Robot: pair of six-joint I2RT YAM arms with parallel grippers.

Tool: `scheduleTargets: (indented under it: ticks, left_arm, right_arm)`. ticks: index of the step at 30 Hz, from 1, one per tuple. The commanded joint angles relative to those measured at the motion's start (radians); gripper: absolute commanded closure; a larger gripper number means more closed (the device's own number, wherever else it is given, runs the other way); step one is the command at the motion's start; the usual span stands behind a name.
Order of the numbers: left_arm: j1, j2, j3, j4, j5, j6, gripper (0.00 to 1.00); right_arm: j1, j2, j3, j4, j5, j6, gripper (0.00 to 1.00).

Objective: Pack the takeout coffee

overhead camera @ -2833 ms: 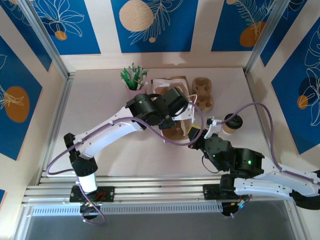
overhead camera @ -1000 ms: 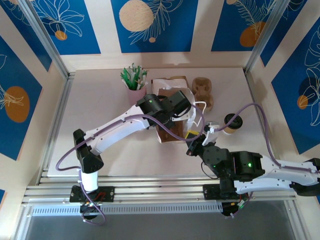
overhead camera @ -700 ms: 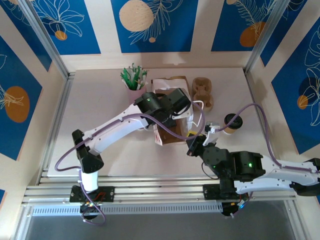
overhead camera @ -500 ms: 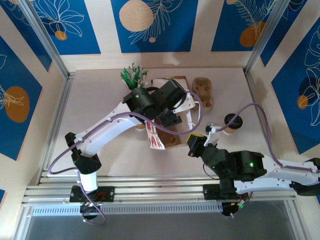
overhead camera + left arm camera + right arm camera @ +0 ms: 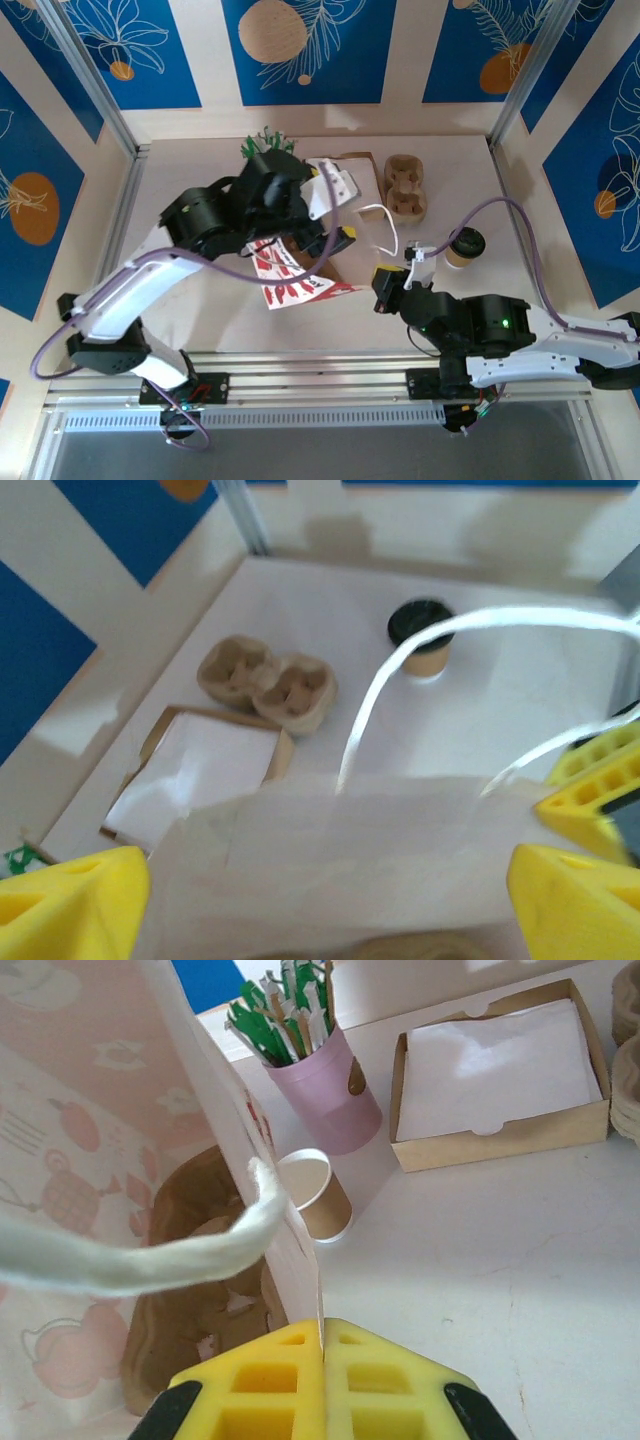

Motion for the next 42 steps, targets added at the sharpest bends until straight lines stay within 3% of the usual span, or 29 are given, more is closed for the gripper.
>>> scheduleTargets:
  ticks: [1, 12, 16, 19, 22, 29, 42]
  left_arm:
    - [0.008, -0.03, -0.021, 0.123, 0.13, -0.053, 0.07]
    - [0.005, 0.023, -0.005, 0.148, 0.274, -0.121, 0.07]
    - [0.006, -0.025, 0.013, 0.185, 0.184, -0.093, 0.06]
    - [0.007, -0.135, -0.091, 0.325, 0.07, -0.083, 0.04]
    - [0.008, -0.232, -0.217, 0.451, 0.082, -0.105, 0.02]
    - [0.008, -0.092, -0.097, 0.224, 0.128, -0.168, 0.03]
    - [0.008, -0.01, -0.159, 0.336, 0.117, -0.282, 0.0]
  right_arm:
    - [-0.029, 0.035, 0.052, 0.029, -0.044, -0.08, 1.0]
    - [-0.05, 0.178, 0.169, 0.081, -0.141, -0.197, 1.0]
    - [-0.063, 0.177, 0.184, 0.043, -0.122, -0.229, 1.0]
    - [-0.13, 0.145, 0.171, 0.023, -0.194, -0.236, 1.0]
    - [-0.171, 0.119, 0.153, 0.051, -0.253, -0.239, 1.0]
    - [-0.137, 0.209, 0.219, 0.109, -0.278, -0.301, 1.0]
    - [-0.121, 0.176, 0.148, 0.249, -0.28, -0.255, 1.0]
